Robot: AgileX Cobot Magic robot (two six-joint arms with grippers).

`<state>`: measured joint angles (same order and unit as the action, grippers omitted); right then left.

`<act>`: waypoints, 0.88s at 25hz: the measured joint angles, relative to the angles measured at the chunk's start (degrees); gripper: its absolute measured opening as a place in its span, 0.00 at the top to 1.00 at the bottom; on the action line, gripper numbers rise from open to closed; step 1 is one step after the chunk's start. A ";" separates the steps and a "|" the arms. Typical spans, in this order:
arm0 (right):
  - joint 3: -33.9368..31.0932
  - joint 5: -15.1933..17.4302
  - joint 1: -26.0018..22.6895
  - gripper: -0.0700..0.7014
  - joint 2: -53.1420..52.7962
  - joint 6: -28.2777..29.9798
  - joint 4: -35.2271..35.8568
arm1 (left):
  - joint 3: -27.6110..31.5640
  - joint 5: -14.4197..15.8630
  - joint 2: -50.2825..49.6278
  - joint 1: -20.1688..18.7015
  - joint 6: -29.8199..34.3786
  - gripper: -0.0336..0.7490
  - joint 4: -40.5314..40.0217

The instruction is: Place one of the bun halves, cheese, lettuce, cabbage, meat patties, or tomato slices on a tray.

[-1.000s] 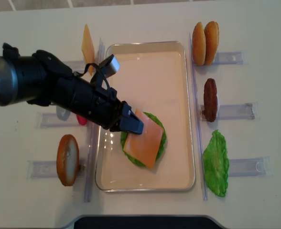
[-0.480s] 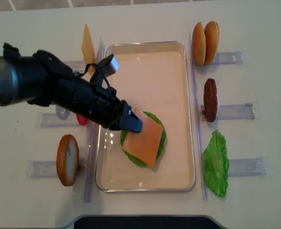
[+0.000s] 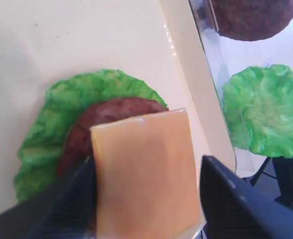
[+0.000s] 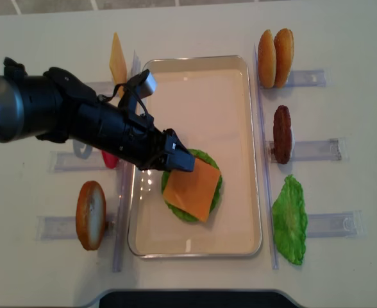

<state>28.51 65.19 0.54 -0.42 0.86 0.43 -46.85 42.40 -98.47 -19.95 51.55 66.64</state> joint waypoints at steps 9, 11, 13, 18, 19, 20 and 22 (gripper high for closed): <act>0.00 0.00 0.00 0.24 0.00 0.00 0.06 | -2.42 -4.31 -0.05 0.67 -4.93 0.08 -9.85; 0.00 0.00 0.00 0.24 0.00 0.00 0.23 | -4.65 -4.31 0.09 0.91 -9.11 0.07 -14.98; 0.00 0.00 0.00 0.24 0.00 0.00 0.23 | -7.52 -4.24 0.67 1.29 -13.25 0.07 -20.15; 0.00 0.00 0.00 0.24 0.00 0.00 0.23 | -15.37 -0.86 2.17 2.45 -21.09 0.07 -31.08; 0.00 0.00 0.00 0.24 0.00 0.00 0.23 | -17.15 0.39 2.33 2.83 -22.60 0.07 -32.97; 0.00 0.00 0.00 0.24 0.00 0.00 0.23 | -19.00 1.55 2.54 3.42 -24.07 0.07 -34.57; 0.00 0.00 0.00 0.24 0.00 0.00 0.23 | -22.30 4.52 2.89 4.66 -26.75 0.07 -38.41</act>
<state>28.51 65.19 0.54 -0.42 0.86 0.65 -69.15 46.92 -95.59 -15.29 24.80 28.23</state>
